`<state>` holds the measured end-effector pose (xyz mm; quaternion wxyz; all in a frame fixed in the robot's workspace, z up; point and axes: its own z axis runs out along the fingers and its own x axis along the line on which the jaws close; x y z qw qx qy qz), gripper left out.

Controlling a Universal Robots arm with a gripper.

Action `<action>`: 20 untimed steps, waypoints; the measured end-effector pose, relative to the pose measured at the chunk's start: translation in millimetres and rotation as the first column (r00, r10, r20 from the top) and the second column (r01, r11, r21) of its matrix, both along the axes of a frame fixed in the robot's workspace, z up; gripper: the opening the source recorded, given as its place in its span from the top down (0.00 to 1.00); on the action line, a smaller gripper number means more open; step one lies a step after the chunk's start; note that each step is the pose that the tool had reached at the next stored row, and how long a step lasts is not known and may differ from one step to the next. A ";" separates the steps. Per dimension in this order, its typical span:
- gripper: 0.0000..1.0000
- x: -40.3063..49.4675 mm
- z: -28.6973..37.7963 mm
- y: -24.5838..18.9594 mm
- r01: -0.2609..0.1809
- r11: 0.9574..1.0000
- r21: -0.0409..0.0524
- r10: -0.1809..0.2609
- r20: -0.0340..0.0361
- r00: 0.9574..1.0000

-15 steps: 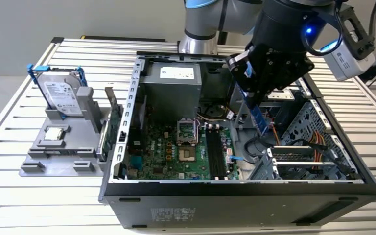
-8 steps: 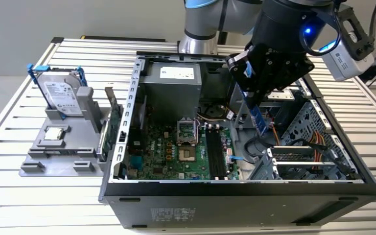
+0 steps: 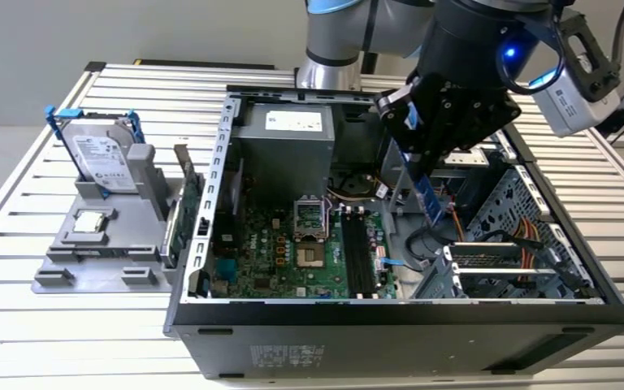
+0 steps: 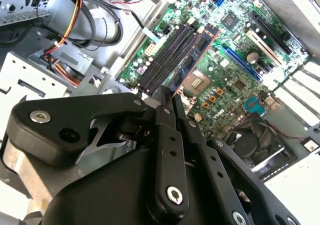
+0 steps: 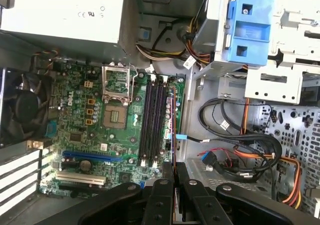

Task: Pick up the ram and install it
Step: 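Insert the ram into the slot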

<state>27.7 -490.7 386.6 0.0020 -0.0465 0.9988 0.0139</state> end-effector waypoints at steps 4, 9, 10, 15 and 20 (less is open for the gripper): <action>1.00 0.0 -2.1 0.0 0.000 1.000 0.000 0.000 0.000 1.000; 1.00 0.0 -5.1 0.0 0.000 1.000 -0.001 0.000 0.000 1.000; 1.00 0.0 -5.4 0.0 0.000 1.000 -0.001 0.000 0.000 1.000; 1.00 0.0 -6.5 0.0 0.000 1.000 -0.001 0.000 0.000 1.000; 1.00 0.0 -9.3 0.0 0.000 1.000 -0.001 0.000 0.000 1.000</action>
